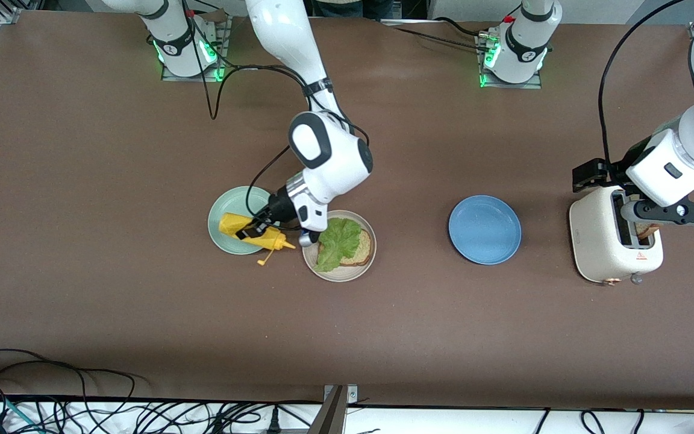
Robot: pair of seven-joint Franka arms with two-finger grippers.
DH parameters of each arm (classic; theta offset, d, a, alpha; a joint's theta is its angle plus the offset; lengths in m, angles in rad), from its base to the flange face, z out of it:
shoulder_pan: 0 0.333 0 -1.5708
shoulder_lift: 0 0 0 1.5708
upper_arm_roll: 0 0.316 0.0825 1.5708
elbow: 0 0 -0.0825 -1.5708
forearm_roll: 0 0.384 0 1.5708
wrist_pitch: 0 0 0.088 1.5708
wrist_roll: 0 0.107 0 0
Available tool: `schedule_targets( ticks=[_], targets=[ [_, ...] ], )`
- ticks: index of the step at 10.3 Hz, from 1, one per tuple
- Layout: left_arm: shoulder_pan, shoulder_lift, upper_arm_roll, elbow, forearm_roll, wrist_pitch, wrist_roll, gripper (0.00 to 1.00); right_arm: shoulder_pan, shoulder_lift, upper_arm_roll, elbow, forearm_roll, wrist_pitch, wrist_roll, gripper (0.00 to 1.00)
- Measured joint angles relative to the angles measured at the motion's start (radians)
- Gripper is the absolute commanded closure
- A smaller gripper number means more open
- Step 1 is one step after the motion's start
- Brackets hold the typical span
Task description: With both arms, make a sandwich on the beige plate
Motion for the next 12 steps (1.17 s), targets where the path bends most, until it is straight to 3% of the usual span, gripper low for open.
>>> schedule_targets(
  ticks=[3,7,9,12],
  targets=[
    [0.001,0.0,0.001,-0.001,0.0,0.0,0.003,0.0,-0.007,-0.06,-0.244,0.001,0.28,-0.045,-0.239,1.0],
    [0.006,0.001,0.005,-0.002,0.0,-0.022,0.002,0.0,-0.056,-0.069,-0.52,-0.008,0.708,-0.154,-0.341,1.0],
    [0.018,0.008,0.01,-0.002,0.0,-0.025,0.002,0.0,-0.111,-0.071,-0.579,-0.01,0.83,-0.208,-0.363,1.0],
    [0.04,0.029,0.011,-0.003,0.0,-0.025,0.004,0.0,-0.184,-0.069,-0.613,-0.014,0.955,-0.256,-0.363,1.0]
  ],
)
